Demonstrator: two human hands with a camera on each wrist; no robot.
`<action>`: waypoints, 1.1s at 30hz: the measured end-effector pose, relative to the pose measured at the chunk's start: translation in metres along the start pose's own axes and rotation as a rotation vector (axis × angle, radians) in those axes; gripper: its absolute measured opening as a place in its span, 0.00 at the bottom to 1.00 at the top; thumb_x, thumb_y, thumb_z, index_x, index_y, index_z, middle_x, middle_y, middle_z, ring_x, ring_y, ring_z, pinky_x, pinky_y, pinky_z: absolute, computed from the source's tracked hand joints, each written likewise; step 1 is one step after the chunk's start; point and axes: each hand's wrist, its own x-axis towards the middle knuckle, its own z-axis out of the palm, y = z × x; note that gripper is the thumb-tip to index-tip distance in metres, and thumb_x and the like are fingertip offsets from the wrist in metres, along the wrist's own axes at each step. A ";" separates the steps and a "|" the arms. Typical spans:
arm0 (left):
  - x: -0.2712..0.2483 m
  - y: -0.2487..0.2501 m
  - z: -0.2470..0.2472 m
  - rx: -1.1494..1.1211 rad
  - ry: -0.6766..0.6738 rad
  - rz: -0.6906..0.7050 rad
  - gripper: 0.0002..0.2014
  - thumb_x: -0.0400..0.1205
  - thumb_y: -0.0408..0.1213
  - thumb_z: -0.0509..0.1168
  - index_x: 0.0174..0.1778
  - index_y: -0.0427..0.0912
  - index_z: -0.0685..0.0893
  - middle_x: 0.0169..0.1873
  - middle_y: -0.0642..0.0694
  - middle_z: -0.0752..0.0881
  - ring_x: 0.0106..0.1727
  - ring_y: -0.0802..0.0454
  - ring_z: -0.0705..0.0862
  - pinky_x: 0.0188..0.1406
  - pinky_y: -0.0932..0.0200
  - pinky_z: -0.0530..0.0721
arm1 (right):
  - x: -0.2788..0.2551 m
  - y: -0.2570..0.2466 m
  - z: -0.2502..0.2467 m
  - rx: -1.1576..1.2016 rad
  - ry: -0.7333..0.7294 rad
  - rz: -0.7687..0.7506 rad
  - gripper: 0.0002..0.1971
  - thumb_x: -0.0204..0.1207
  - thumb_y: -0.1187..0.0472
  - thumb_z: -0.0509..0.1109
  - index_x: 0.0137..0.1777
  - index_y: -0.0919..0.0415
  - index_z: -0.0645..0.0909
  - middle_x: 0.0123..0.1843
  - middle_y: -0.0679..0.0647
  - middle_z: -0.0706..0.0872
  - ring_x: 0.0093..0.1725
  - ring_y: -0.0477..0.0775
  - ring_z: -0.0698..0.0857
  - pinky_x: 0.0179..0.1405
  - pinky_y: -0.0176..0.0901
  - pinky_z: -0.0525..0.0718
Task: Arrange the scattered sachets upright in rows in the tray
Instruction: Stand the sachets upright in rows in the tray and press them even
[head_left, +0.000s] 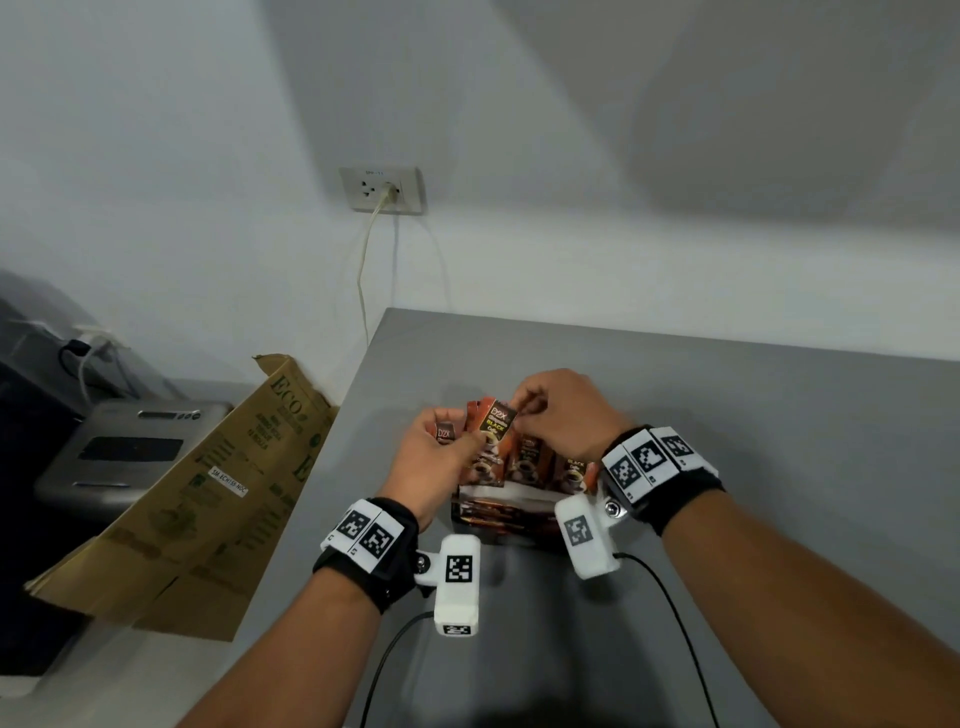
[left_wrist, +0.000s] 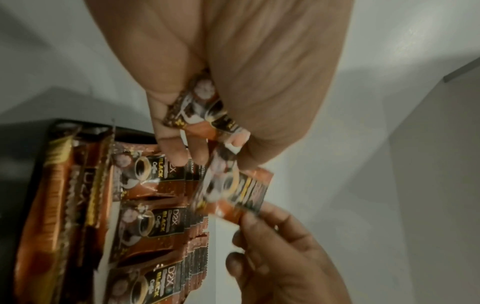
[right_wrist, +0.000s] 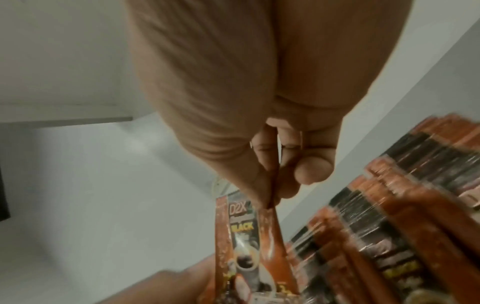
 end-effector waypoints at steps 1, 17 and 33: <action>0.000 0.001 -0.001 -0.025 0.024 -0.025 0.14 0.81 0.24 0.69 0.59 0.40 0.78 0.45 0.38 0.85 0.33 0.52 0.87 0.32 0.57 0.87 | -0.001 0.007 -0.004 -0.025 0.008 0.028 0.06 0.72 0.64 0.78 0.43 0.51 0.88 0.41 0.47 0.91 0.43 0.46 0.89 0.45 0.38 0.85; -0.005 -0.003 -0.001 0.116 0.031 -0.033 0.13 0.76 0.18 0.62 0.48 0.40 0.79 0.38 0.43 0.88 0.37 0.51 0.85 0.35 0.56 0.81 | -0.002 0.038 0.020 -0.345 -0.083 0.137 0.08 0.77 0.70 0.69 0.47 0.55 0.84 0.50 0.51 0.88 0.45 0.51 0.83 0.43 0.40 0.79; -0.005 0.002 0.031 0.182 -0.175 0.072 0.19 0.70 0.23 0.77 0.52 0.41 0.79 0.46 0.33 0.90 0.41 0.41 0.87 0.43 0.44 0.87 | -0.028 0.017 -0.018 0.062 -0.056 -0.019 0.08 0.71 0.64 0.79 0.42 0.48 0.87 0.39 0.49 0.91 0.40 0.50 0.90 0.44 0.43 0.87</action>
